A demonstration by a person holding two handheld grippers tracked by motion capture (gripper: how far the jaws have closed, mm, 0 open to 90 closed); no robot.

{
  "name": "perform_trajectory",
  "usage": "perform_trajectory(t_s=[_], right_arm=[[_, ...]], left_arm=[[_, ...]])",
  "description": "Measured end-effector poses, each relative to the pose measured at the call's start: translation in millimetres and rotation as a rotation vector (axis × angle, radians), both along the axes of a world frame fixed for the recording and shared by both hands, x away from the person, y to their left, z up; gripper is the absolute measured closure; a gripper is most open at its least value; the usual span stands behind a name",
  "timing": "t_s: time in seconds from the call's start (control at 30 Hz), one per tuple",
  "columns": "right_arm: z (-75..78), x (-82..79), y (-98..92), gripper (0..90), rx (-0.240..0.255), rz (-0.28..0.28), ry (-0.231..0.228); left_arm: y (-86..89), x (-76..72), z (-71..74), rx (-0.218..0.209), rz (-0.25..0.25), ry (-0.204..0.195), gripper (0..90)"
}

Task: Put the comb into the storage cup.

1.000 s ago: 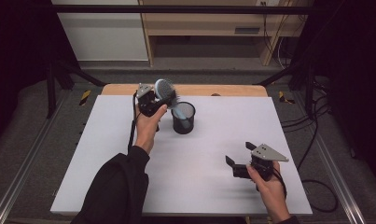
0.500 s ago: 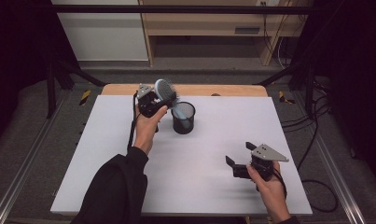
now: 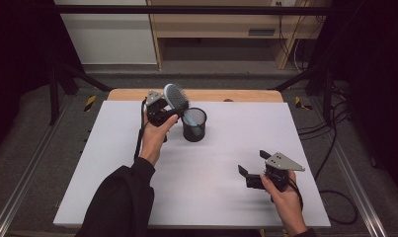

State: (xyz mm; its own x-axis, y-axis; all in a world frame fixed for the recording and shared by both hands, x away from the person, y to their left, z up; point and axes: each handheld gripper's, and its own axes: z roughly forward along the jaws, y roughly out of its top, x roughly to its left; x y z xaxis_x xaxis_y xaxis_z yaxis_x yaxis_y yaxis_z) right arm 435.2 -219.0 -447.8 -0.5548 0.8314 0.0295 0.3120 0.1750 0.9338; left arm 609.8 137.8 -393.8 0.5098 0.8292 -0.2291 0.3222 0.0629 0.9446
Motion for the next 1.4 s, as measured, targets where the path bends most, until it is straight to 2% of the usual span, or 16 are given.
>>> perform_trajectory(t_s=[0.1,0.27,0.3,0.37,0.53,0.77,1.1,1.2,1.4], right_arm=[[-0.3,0.6,0.4,5.0,0.0,0.001,-0.002],[0.0,1.8,1.4,5.0,0.0,0.007,-0.004],[0.0,1.4,1.5,5.0,0.0,0.01,-0.004],[-0.3,1.0,1.6,5.0,-0.002,0.015,-0.006],[-1.9,1.3,4.5,5.0,-0.005,0.03,-0.003],[-3.1,1.4,5.3,4.9,-0.009,0.025,0.0],[-0.8,-0.5,11.5,5.0,-0.028,0.038,-0.007],[-0.9,-1.4,14.3,4.9,-0.032,0.042,-0.006],[-1.9,-1.0,13.0,4.8,-0.029,0.035,-0.004]], left_arm=[[-1.2,-0.7,-0.1,0.004,-0.006,0.006,16.3],[-1.8,-4.7,1.0,0.047,-0.018,0.01,12.9],[-1.7,-5.5,1.5,0.045,-0.019,0.01,12.4],[-1.8,-7.5,2.6,0.014,-0.036,0.011,10.2],[-2.5,-9.5,2.1,0.007,-0.025,0.01,7.1],[-0.9,-8.9,-1.2,0.02,-0.015,0.007,6.7],[5.4,-27.2,0.1,0.05,-0.017,-0.015,6.3],[9.4,-33.1,1.9,0.073,-0.012,-0.027,5.5],[17.1,-39.9,5.2,0.07,-0.019,-0.034,5.2]])
